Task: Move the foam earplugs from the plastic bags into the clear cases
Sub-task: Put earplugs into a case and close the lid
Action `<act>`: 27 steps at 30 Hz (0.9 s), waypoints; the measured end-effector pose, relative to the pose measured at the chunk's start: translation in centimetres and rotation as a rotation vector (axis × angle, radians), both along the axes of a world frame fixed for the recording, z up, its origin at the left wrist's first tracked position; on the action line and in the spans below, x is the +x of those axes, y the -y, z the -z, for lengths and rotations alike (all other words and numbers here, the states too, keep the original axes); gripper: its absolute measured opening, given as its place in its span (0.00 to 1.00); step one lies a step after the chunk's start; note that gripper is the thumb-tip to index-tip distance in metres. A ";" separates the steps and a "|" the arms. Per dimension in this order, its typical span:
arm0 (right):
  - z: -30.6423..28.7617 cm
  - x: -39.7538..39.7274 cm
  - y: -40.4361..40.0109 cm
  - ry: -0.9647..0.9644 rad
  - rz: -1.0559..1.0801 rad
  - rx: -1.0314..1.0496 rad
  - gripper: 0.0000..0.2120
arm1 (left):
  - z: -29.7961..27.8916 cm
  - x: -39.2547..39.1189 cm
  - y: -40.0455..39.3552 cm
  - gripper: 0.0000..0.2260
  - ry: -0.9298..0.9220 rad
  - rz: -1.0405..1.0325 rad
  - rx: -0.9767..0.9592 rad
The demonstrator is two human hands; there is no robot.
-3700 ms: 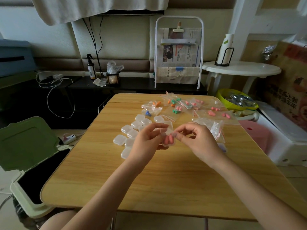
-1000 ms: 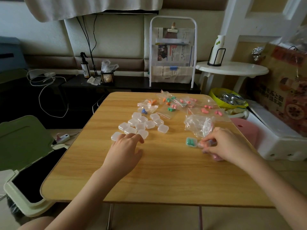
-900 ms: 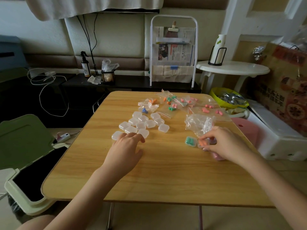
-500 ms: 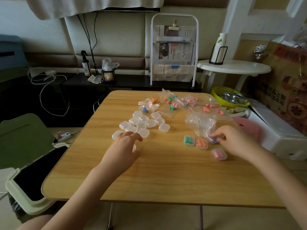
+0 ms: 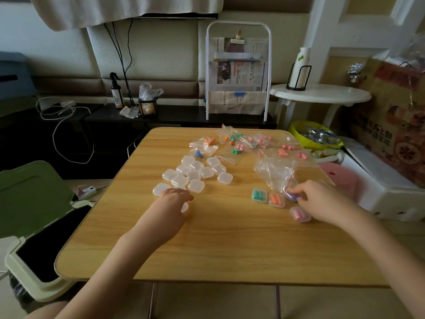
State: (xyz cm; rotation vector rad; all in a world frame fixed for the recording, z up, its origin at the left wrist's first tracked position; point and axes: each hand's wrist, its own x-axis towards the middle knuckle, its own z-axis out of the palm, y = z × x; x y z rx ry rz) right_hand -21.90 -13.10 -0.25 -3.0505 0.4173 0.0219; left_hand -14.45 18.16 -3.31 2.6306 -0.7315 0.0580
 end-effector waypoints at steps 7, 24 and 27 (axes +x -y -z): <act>-0.2 0.4 -0.3 0.057 0.060 -0.075 0.11 | 0.0 0.2 -0.1 0.16 0.046 0.026 0.027; 0.0 13.7 -6.2 0.321 -0.152 -0.046 0.20 | -0.6 0.7 2.3 0.16 0.127 0.142 -0.112; 0.8 17.5 -6.0 0.258 -0.092 -0.198 0.21 | -0.7 1.0 2.4 0.15 0.141 0.175 -0.092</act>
